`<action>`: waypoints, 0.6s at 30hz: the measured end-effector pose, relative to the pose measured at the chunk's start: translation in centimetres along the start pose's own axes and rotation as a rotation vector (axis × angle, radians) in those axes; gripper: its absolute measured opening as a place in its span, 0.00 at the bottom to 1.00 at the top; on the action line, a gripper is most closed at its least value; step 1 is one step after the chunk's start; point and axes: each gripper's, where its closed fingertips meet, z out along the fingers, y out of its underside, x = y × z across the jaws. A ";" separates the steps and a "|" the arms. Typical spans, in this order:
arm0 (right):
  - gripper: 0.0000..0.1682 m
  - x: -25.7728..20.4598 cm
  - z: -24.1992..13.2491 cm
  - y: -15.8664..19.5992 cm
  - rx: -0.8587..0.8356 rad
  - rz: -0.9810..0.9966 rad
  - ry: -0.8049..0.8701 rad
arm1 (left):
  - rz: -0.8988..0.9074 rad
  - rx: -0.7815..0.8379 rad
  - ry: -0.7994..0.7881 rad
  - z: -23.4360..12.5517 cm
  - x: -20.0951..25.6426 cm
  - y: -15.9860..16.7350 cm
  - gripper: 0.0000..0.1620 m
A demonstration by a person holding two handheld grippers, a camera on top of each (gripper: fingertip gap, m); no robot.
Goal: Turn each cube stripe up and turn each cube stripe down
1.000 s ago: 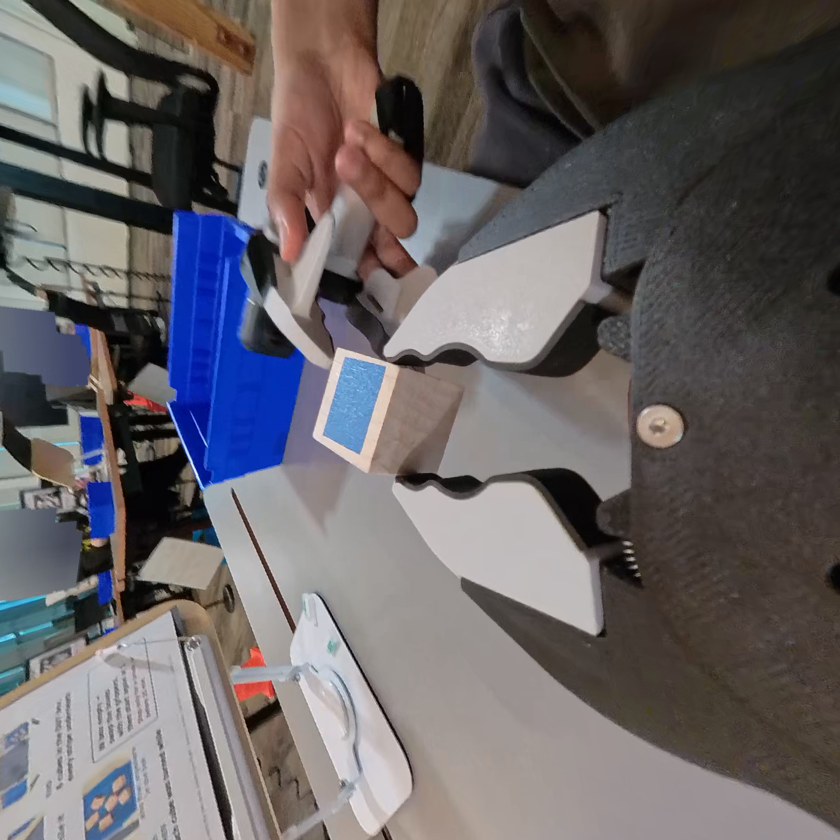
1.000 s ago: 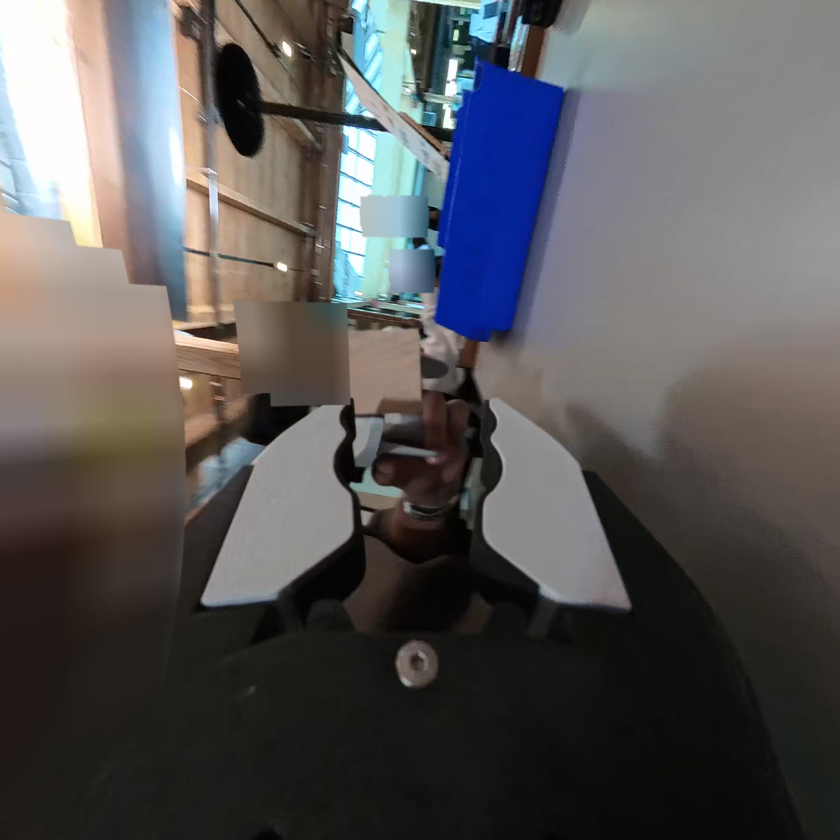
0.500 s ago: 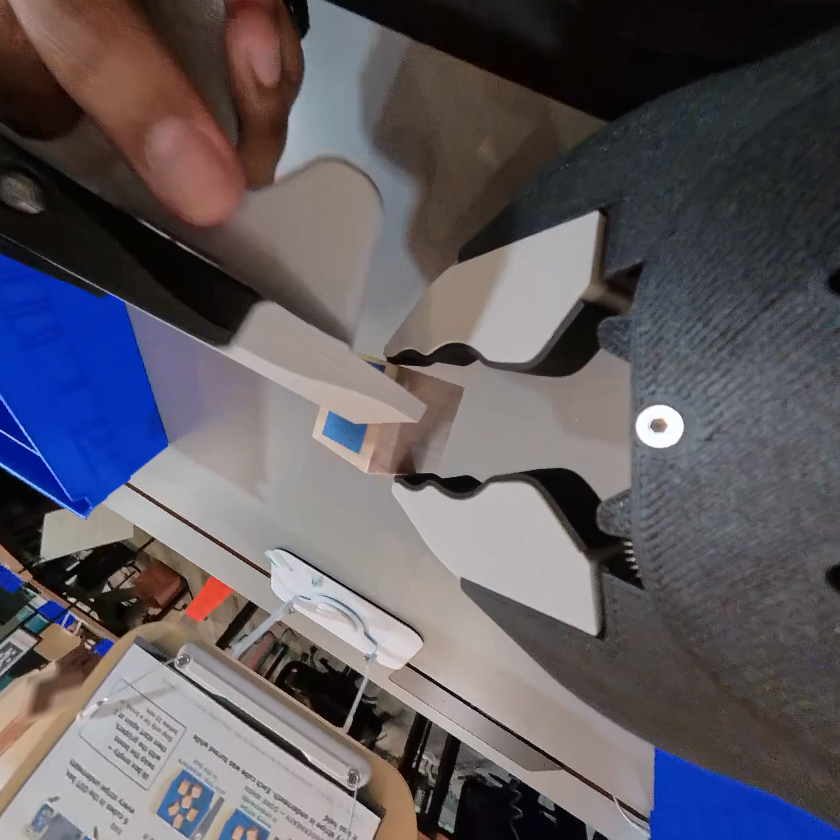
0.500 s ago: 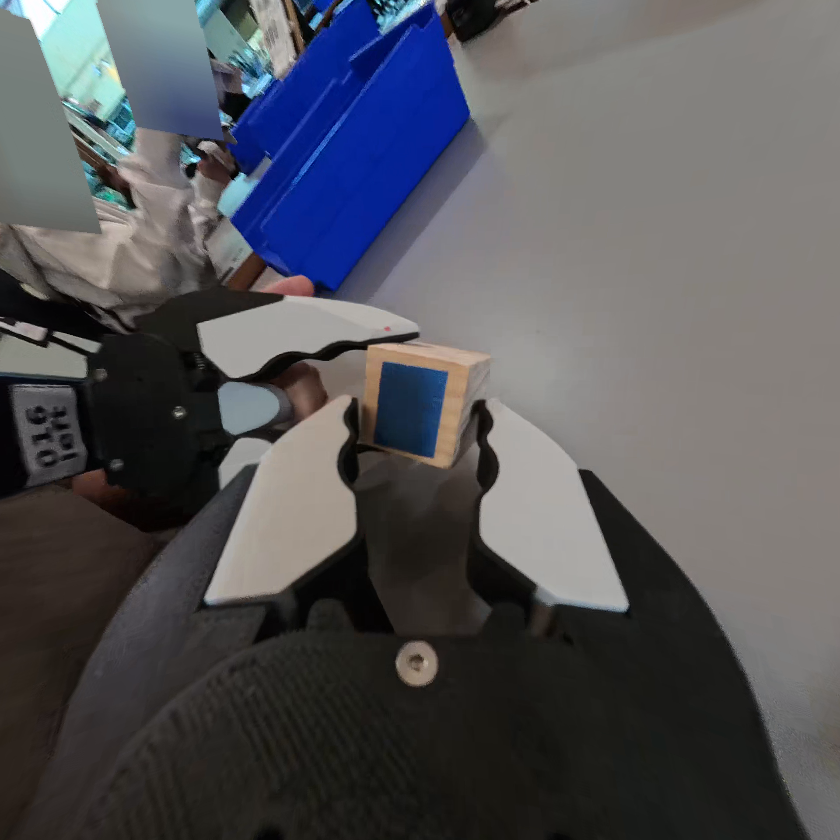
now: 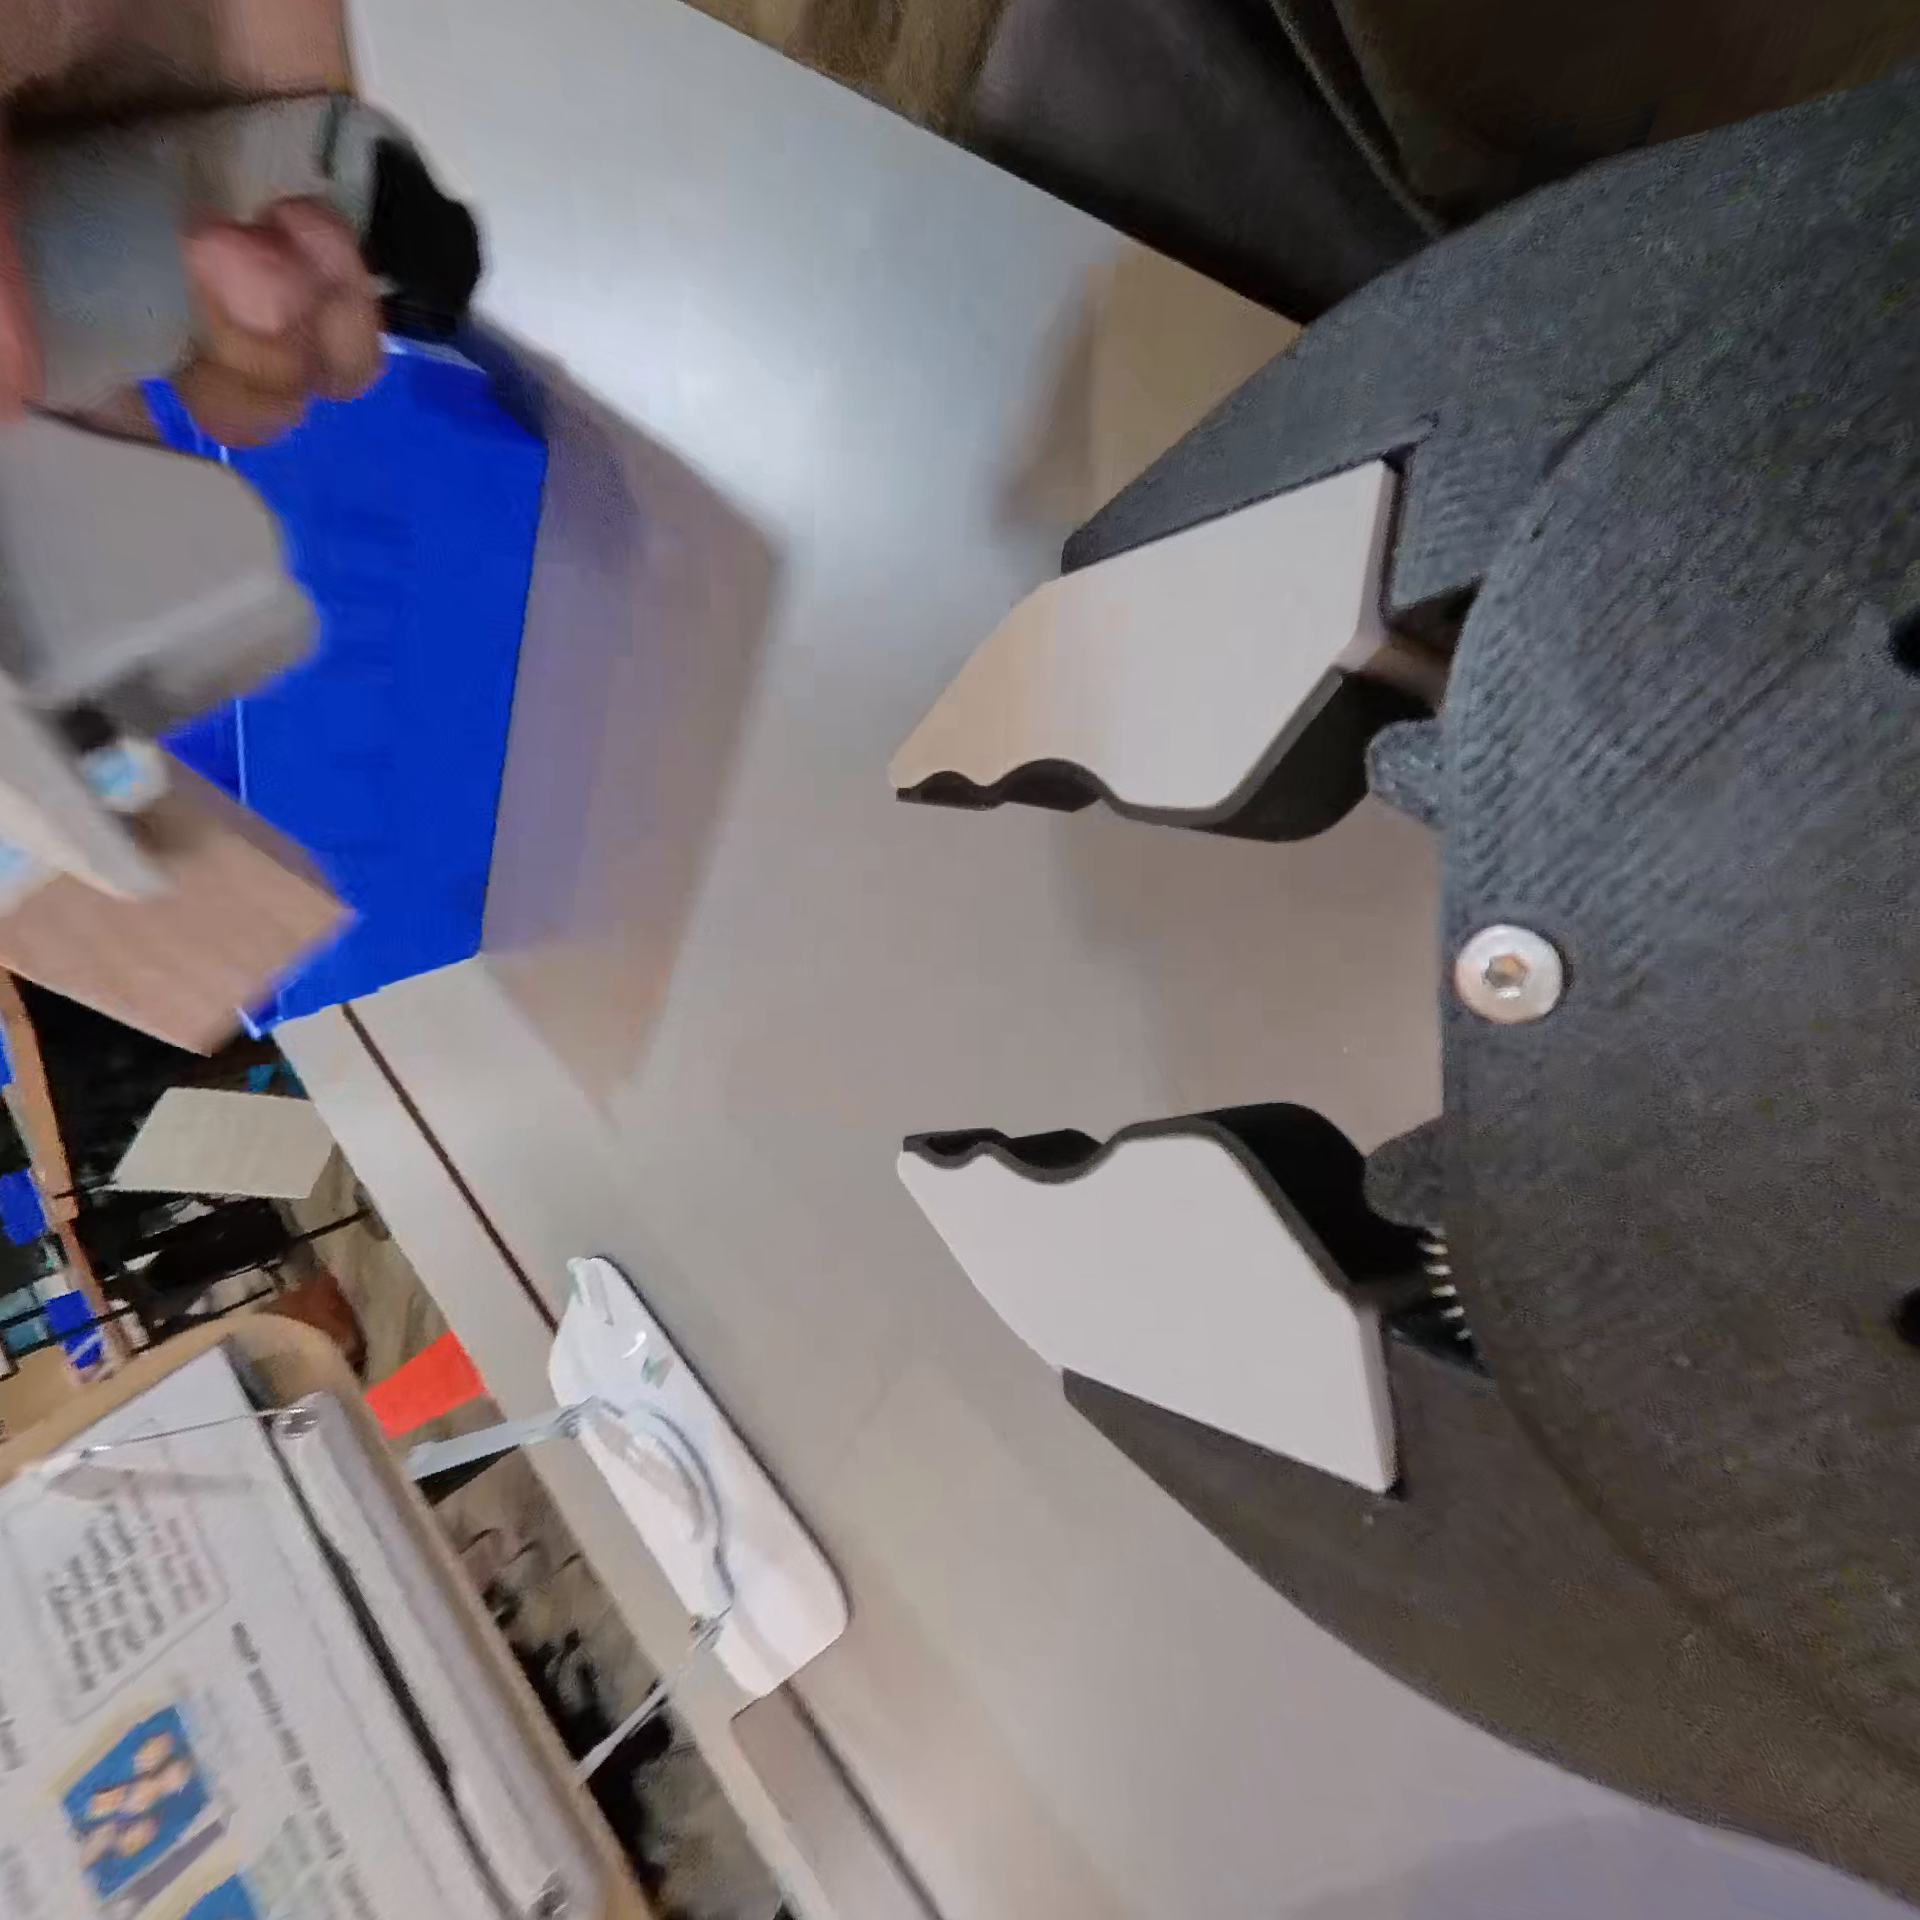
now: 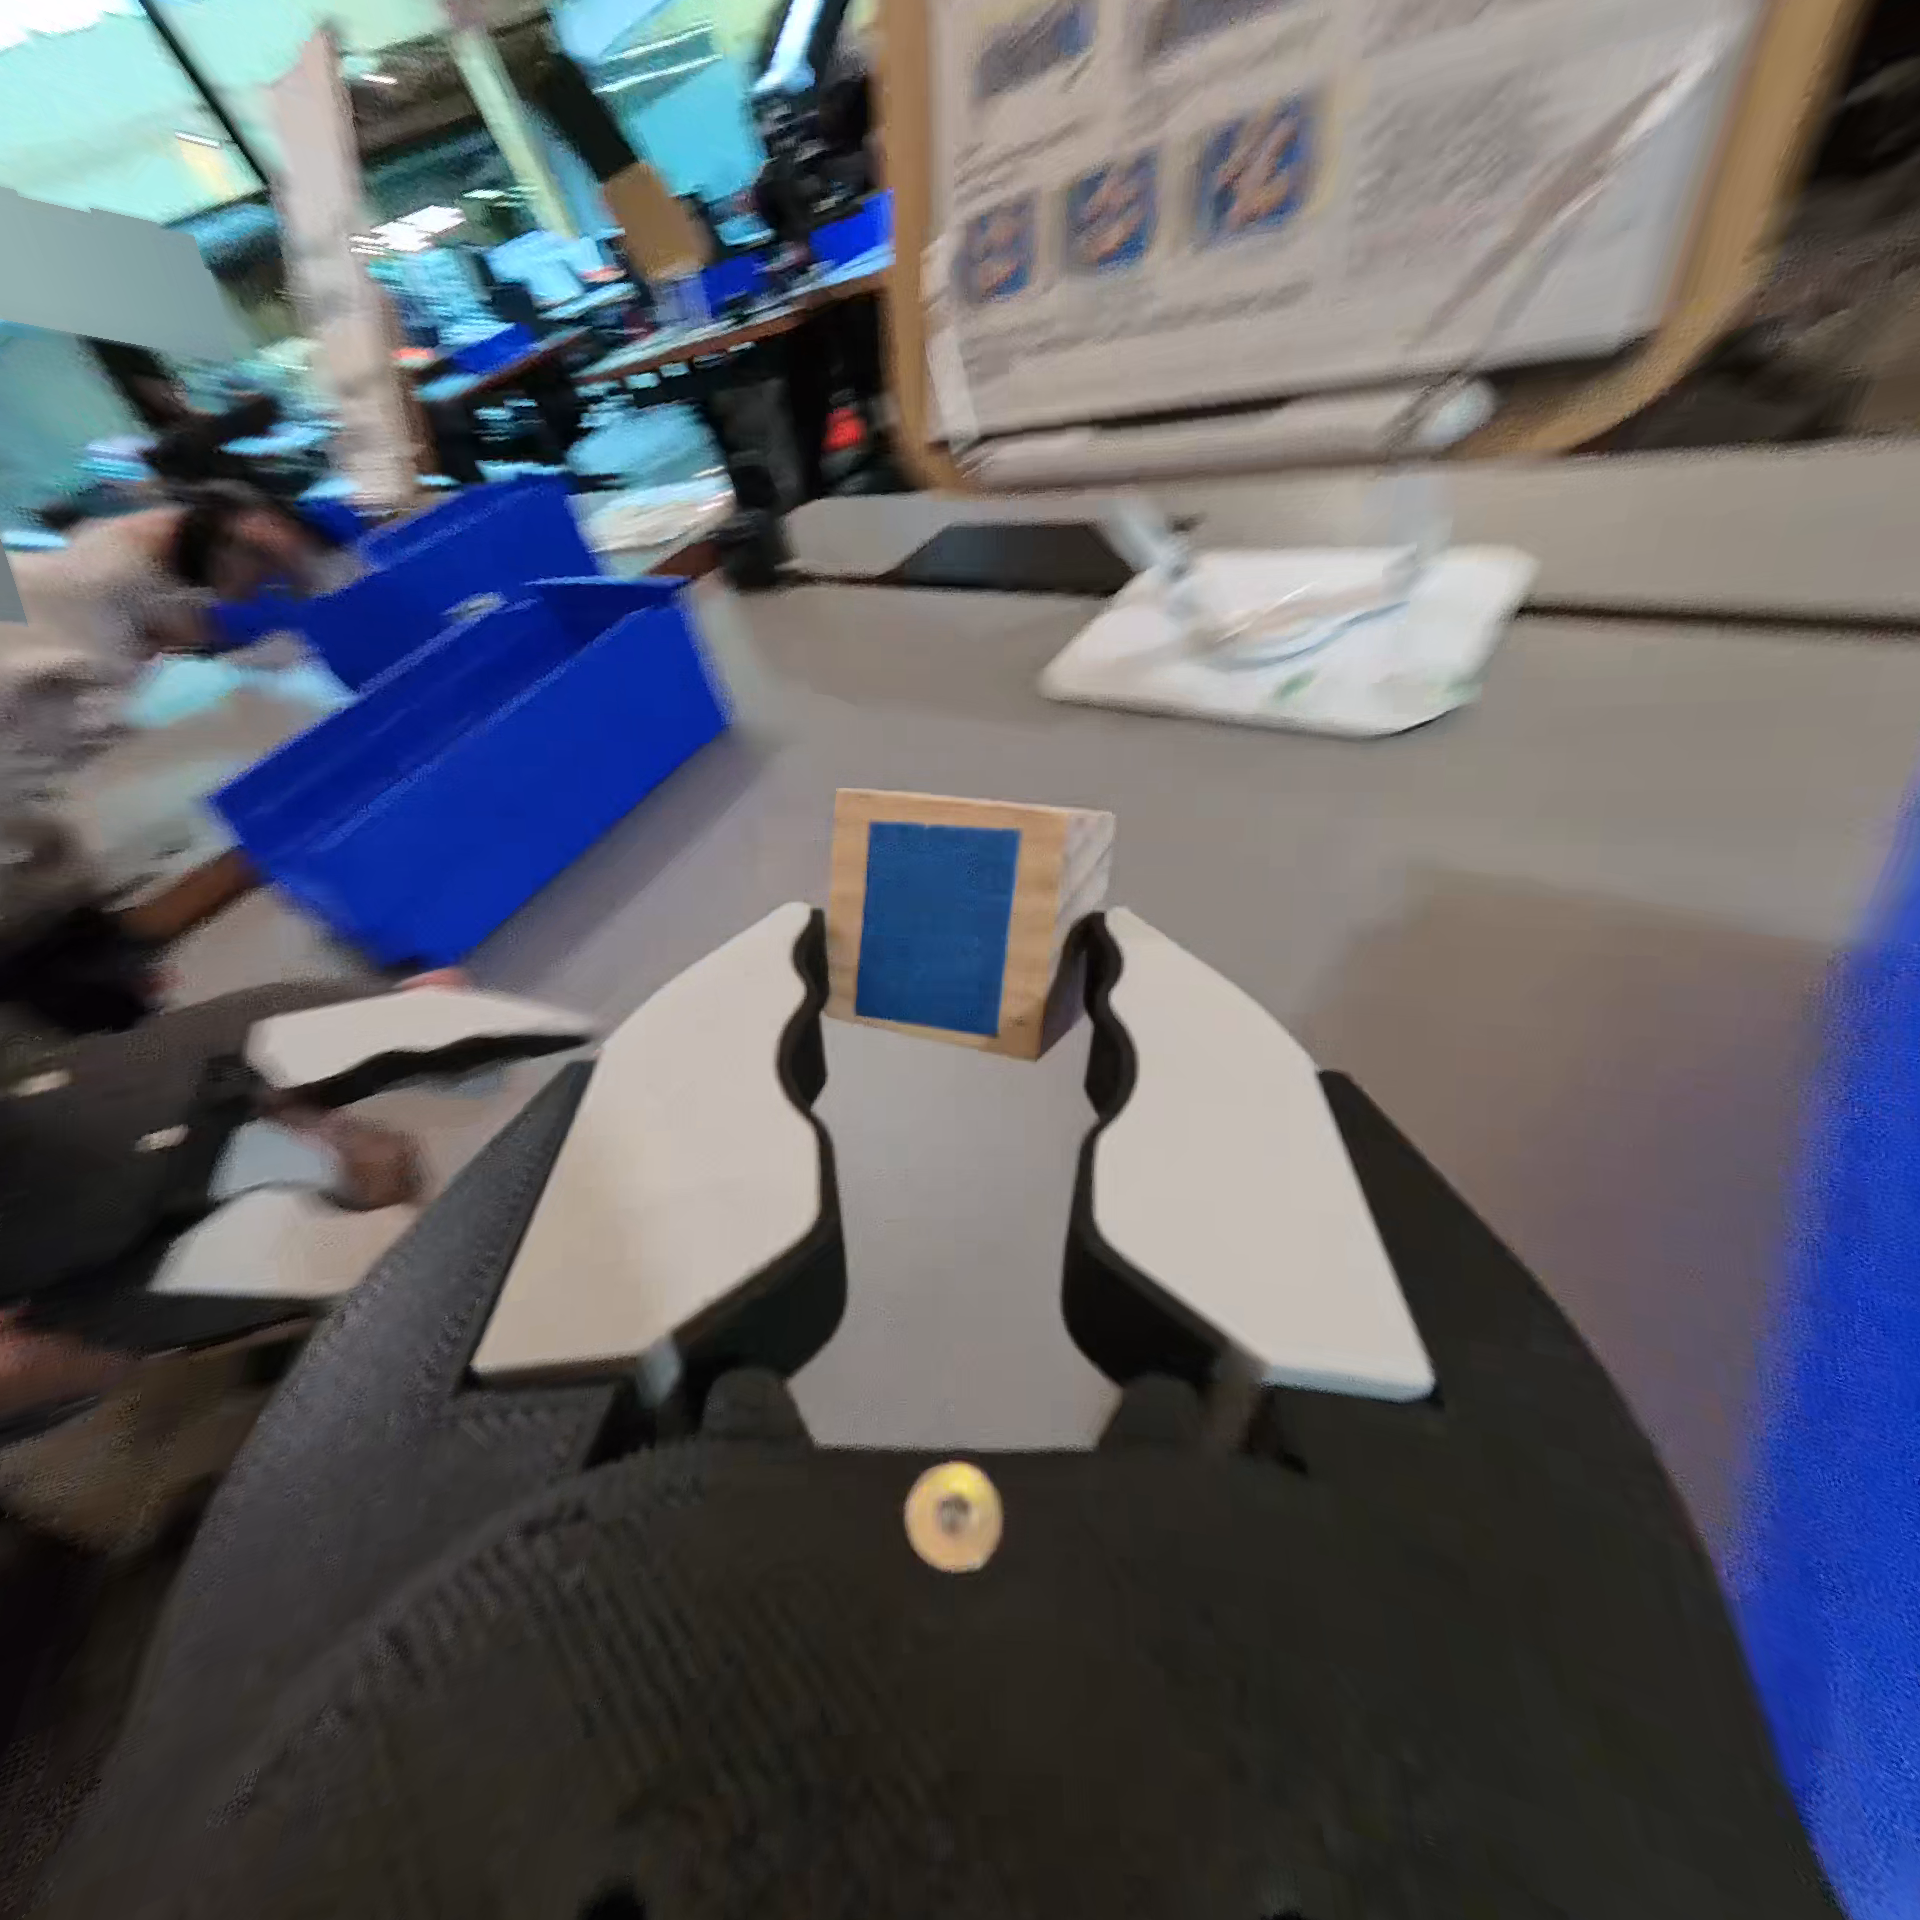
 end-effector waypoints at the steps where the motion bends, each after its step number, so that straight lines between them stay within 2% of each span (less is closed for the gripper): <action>1: 0.29 2.3 -0.9 -1.6 0.023 -0.046 0.083 | -0.050 -0.007 0.018 0.0 -0.2 0.2 0.37; 4: 0.29 9.2 -3.9 -6.4 0.114 -0.140 0.308 | -0.221 -0.008 0.069 -0.1 -0.9 0.5 0.38; 6: 0.29 14.2 -5.1 -7.1 0.080 -0.163 0.444 | -0.310 -0.003 0.084 -0.3 -1.7 0.7 0.39; 8: 0.29 19.2 -5.1 -4.5 -0.100 -0.114 0.548 | -0.370 0.002 0.087 -0.6 -2.5 0.9 0.37; 11: 0.29 23.3 -4.3 0.7 -0.275 0.053 0.562 | -0.430 0.062 0.078 -1.4 -3.5 0.2 0.34; 14: 0.29 24.6 -3.9 4.3 -0.376 0.186 0.546 | -0.437 0.052 0.074 -1.4 -3.6 0.5 0.34; 18: 0.29 25.0 -3.1 6.6 -0.475 0.242 0.521 | -0.428 0.029 0.099 -0.9 -2.9 0.6 0.34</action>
